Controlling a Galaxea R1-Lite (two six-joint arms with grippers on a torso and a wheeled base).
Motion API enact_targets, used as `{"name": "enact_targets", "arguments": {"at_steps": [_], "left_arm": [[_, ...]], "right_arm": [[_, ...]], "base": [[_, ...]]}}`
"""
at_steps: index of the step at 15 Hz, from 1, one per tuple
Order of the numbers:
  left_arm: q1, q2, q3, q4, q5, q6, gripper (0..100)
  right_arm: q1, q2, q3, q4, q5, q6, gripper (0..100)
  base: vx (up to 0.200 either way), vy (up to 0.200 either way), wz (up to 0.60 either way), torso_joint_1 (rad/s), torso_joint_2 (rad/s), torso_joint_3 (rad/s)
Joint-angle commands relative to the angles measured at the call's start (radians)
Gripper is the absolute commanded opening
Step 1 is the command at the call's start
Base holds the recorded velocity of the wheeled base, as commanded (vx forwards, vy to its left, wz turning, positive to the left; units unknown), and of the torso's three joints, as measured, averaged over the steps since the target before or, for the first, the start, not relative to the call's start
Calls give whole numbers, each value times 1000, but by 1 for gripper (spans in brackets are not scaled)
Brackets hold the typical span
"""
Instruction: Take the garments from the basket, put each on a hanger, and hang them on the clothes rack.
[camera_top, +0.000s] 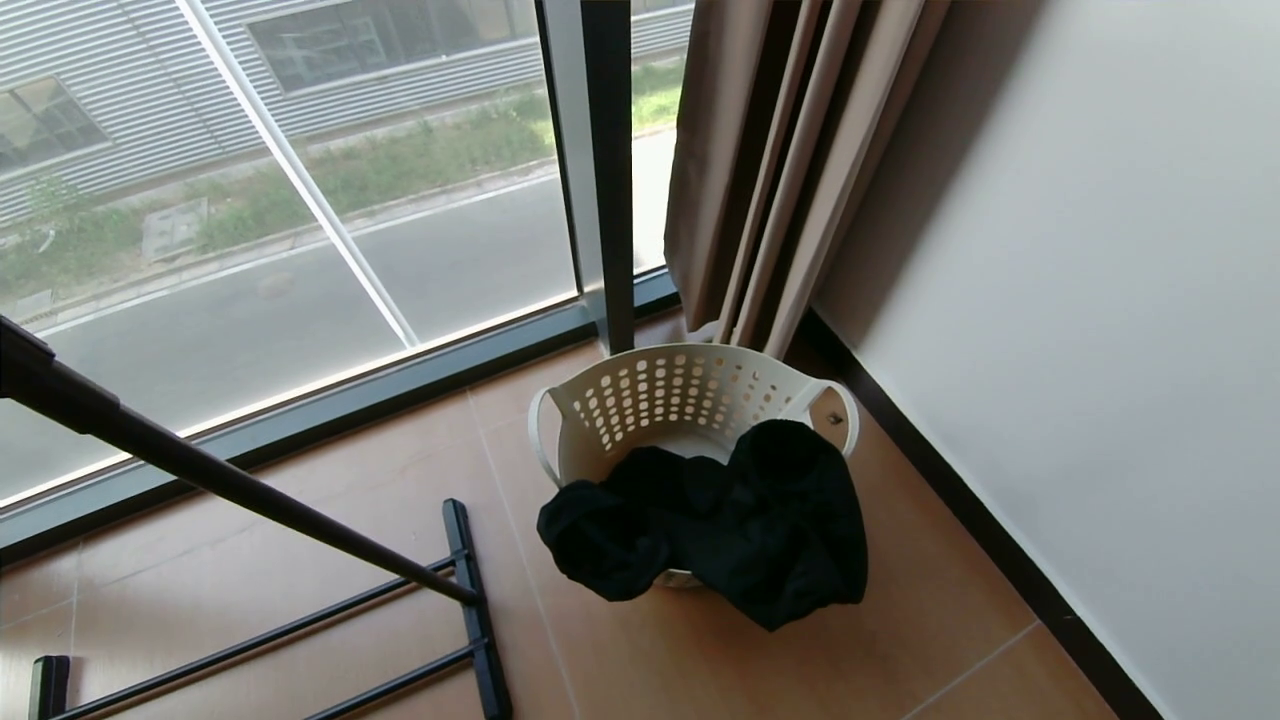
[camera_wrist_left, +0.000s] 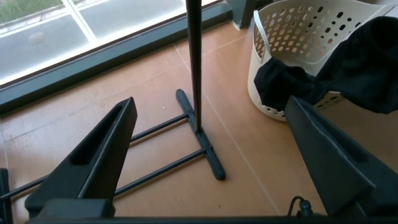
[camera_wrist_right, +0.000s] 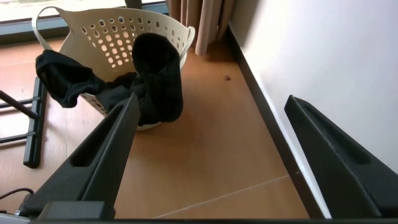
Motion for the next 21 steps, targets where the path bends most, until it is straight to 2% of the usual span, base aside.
{"name": "enact_targets", "arguments": {"at_steps": [1, 4, 8, 9, 10, 12, 13, 17, 19, 20, 21], "left_arm": [[2, 0, 2, -2, 2, -2, 100], [2, 0, 2, -3, 8, -19, 100], [2, -2, 0, -3, 8, -19, 100], [2, -2, 2, -3, 8, -19, 100], [2, -2, 0, -3, 7, -19, 100], [2, -2, 0, -3, 8, -19, 100], [2, -2, 2, -3, 8, -19, 100], [2, -2, 2, -3, 8, -19, 100], [2, -2, 0, -3, 8, -19, 100], [2, -2, 0, -3, 8, -19, 100], [2, -2, 2, -3, 7, -19, 100]], "right_arm": [[0, 0, 0, 4, 1, -4, 100], [-2, 49, 0, 21, -3, -22, 100], [15, 283, -77, -8, 0, -44, 100], [51, 405, -126, -38, 1, -48, 100], [77, 452, -141, -47, 1, -48, 100], [199, 639, -198, -91, 0, -76, 100], [219, 687, -216, -102, 0, -85, 100], [241, 1034, -393, -202, 0, -264, 100], [253, 1158, -469, -229, -3, -346, 100], [253, 1158, -469, -229, -3, -346, 100], [298, 1253, -531, -229, -8, -432, 100]], "base": [[0, 0, 0, 2, 2, -71], [0, 0, 0, 0, 0, 0], [0, 0, 0, 0, 0, 0], [0, 0, 0, 0, 0, 0], [0, 0, 0, 0, 0, 0], [0, 0, 0, 0, 0, 0], [0, 0, 0, 0, 0, 0], [0, 0, 0, 0, 0, 0], [0, 0, 0, 0, 0, 0], [0, 0, 0, 0, 0, 0], [0, 0, 0, 0, 0, 0]]}}
